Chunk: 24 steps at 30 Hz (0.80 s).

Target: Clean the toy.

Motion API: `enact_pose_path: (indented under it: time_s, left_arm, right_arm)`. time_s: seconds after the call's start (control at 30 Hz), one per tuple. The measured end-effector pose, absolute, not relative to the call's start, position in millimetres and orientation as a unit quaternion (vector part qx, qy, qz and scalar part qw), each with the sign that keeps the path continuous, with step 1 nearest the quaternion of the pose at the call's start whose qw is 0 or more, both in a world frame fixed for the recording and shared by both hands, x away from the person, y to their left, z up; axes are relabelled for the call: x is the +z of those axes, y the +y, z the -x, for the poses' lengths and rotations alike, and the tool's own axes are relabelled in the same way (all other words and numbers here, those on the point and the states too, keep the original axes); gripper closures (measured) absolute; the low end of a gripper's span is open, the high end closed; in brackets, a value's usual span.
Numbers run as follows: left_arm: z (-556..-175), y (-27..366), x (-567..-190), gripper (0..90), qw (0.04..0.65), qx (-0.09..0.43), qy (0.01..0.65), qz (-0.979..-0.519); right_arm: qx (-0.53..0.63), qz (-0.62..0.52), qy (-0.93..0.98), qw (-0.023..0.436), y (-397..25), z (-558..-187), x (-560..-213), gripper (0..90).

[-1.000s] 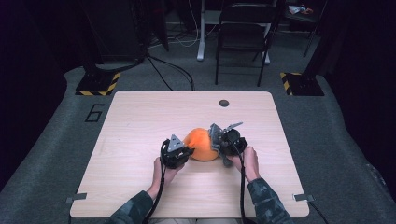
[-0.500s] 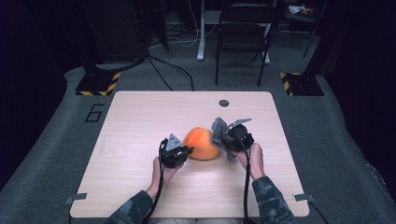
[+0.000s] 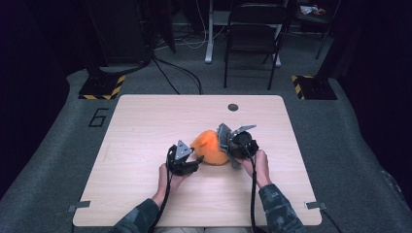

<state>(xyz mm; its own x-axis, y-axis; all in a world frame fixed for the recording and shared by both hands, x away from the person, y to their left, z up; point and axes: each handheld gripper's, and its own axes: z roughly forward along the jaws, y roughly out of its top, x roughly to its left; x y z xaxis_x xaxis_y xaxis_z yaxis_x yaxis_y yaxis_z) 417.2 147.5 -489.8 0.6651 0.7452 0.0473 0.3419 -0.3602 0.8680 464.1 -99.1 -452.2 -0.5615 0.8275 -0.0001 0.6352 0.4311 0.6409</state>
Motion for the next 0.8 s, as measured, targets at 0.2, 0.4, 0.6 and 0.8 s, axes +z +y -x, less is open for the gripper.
enact_pose_path:
  time_s: [0.2,0.4,0.6,0.8]
  left_arm:
    - [-419,142,-492,44.8,0.449,0.247,0.324,-0.795]
    - [-419,139,-495,71.0,0.448,0.248,0.321,-0.797]
    - [-420,142,-492,84.6,0.453,0.228,0.331,-0.796]
    - [-419,145,-479,84.9,0.477,0.197,0.349,-0.783]
  right_arm:
    - [0.294,-0.431,0.837,0.167,-95,-462,-451,68.9]
    - [0.293,-0.422,0.84,0.177,-91,-460,-450,69.1]
    - [0.292,-0.427,0.834,0.192,-91,-457,-443,69.0]
    - [0.308,-0.431,0.824,0.201,-95,-454,-428,69.0]
